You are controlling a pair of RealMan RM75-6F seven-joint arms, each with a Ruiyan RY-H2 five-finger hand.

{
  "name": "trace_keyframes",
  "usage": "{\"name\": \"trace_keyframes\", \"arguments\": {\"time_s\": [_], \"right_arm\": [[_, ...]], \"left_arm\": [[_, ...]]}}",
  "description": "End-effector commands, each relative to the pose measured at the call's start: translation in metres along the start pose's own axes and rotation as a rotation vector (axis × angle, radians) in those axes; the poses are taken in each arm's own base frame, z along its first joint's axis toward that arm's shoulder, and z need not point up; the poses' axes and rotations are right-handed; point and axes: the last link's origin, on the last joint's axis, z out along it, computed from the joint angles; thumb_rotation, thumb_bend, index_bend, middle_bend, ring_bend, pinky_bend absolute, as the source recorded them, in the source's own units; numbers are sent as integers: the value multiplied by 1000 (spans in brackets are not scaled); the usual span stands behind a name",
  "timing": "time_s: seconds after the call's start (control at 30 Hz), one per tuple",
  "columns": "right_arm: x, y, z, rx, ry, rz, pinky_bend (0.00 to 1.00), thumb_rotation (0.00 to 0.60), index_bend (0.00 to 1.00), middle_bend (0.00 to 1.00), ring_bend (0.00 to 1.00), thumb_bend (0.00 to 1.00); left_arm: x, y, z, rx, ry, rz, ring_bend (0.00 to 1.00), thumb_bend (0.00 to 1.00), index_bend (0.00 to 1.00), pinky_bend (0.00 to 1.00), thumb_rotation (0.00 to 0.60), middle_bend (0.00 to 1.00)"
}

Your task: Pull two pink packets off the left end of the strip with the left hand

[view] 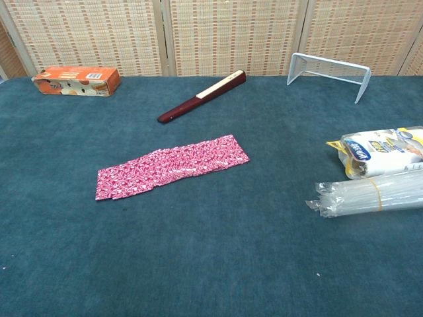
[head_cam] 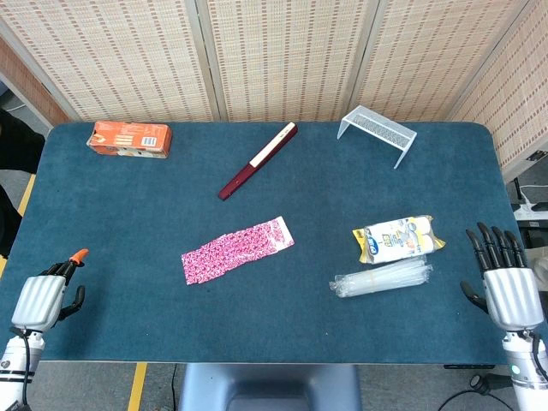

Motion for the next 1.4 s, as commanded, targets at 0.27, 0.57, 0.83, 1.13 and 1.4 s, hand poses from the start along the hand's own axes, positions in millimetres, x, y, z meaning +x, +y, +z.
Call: {"name": "trace_keyframes", "arguments": {"time_s": [0.27,0.57,0.83,1.13,1.4], "right_arm": [[5,0,-2,-17,42,48,102,600,0,0,0,119],[7,2,7,-14,83,87,108,600,0,0,0,382],[15,4,3,-1,134,141,109,600,0,0,0,481],[15,5,3,20,124,172,114,600,0,0,0,481],[15,5,3,20,135,178,114,600,0,0,0,481]], "left_arm": [[-2,5,0,-15,9,-7,325,528,66,507,600,297],[-25,56,20,-210,-58,50,733,780,0,681,600,701],[-46,112,42,-364,-194,65,736,786,0,681,600,698],[-59,144,56,-425,-256,101,736,785,0,682,600,697],[-70,151,62,-408,-331,120,736,786,0,682,600,694]]}}
